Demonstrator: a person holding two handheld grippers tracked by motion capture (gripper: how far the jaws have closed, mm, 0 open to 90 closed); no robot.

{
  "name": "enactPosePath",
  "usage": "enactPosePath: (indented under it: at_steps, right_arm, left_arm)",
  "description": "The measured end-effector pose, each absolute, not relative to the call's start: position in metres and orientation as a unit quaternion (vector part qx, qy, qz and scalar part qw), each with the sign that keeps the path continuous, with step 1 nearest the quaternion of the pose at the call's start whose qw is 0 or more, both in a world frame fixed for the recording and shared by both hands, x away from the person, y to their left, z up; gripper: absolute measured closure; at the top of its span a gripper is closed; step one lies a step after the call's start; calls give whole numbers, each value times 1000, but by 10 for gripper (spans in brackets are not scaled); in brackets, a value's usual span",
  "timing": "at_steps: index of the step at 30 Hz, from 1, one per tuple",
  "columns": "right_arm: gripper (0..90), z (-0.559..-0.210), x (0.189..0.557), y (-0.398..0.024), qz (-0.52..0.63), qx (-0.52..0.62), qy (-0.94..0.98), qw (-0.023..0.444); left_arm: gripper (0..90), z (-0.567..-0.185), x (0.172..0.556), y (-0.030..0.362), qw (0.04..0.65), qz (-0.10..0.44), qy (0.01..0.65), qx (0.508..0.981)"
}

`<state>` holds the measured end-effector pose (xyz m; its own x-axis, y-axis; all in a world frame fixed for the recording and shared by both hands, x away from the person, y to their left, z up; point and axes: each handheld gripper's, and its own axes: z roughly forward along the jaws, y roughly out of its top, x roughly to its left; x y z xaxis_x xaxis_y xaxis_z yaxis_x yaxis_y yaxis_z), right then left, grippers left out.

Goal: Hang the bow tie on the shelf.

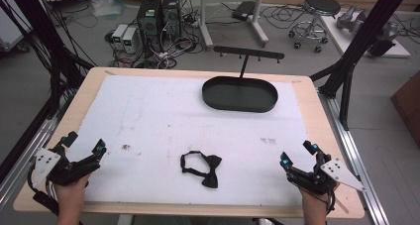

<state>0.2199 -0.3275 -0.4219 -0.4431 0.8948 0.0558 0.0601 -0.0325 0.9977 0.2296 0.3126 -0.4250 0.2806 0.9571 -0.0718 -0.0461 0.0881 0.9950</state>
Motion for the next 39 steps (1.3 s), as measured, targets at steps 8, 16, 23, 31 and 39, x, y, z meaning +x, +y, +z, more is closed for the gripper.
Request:
enactPosePath:
  at_steps: [8, 16, 23, 31, 39]
  right_arm:
    - [117, -421, 219, -329, 599, 396, 600, 353]
    - [117, -416, 219, -326, 607, 387, 607, 337]
    - [118, -407, 222, -304, 611, 353, 641, 301]
    - [119, -400, 237, -261, 599, 300, 702, 240]
    - [140, -398, 264, -210, 554, 267, 763, 200]
  left_arm:
    - [65, -425, 230, 315, 602, 417, 431, 527]
    - [65, -426, 230, 314, 601, 415, 429, 532]
    - [65, -427, 231, 313, 599, 412, 430, 535]
    - [65, -426, 231, 313, 600, 412, 430, 534]
    - [65, -426, 230, 315, 602, 411, 432, 530]
